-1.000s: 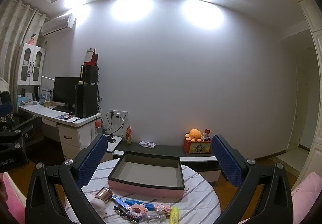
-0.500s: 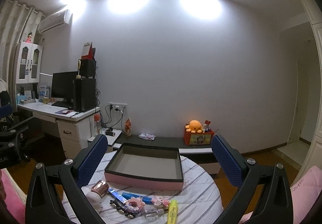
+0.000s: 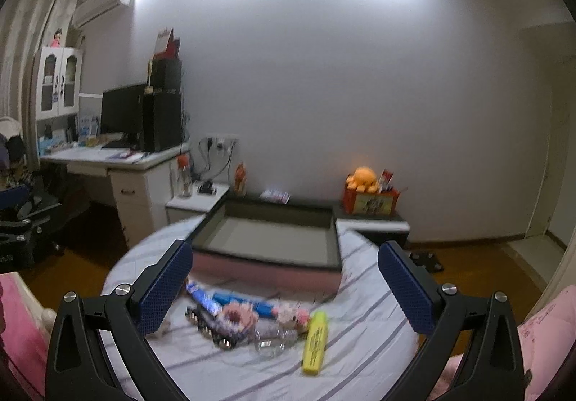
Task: Organize rigid objects
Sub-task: 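Lower the left gripper onto the white astronaut figurine and close it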
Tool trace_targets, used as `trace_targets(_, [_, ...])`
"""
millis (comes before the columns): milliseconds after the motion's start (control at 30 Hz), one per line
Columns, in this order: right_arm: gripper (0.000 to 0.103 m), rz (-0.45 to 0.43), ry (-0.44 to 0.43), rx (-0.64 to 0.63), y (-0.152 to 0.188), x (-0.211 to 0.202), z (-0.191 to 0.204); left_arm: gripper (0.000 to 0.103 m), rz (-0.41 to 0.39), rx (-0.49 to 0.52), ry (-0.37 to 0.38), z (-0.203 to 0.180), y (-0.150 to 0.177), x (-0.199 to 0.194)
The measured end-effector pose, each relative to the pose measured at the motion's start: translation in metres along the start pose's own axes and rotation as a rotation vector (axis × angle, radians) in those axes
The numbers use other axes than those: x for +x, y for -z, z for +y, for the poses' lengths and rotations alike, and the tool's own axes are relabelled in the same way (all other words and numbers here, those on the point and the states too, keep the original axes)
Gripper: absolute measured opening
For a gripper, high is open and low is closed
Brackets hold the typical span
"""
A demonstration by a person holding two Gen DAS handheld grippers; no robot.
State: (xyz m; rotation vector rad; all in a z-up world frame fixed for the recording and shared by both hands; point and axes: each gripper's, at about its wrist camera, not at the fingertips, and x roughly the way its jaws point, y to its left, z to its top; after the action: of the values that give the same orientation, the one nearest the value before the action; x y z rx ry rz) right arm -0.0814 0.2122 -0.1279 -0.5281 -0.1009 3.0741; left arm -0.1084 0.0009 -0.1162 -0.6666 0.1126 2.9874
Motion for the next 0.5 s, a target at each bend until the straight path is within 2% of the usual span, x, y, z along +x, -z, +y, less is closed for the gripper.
trace_targets(167, [0.103,0.109,-0.008,-0.008,0.030,0.031,-0.001,0.103,0.114,0.020,0.046,-0.012,0.026,0.034])
trace_targets(300, [0.103,0.196,-0.015,0.009,0.058,0.053,-0.009,0.103,0.191,0.056,0.053,-0.024,0.048,0.057])
trace_targets(500, [0.103,0.298,-0.024,0.041,0.091,0.076,-0.023,0.103,0.250,0.076,0.058,-0.038,0.062,0.087])
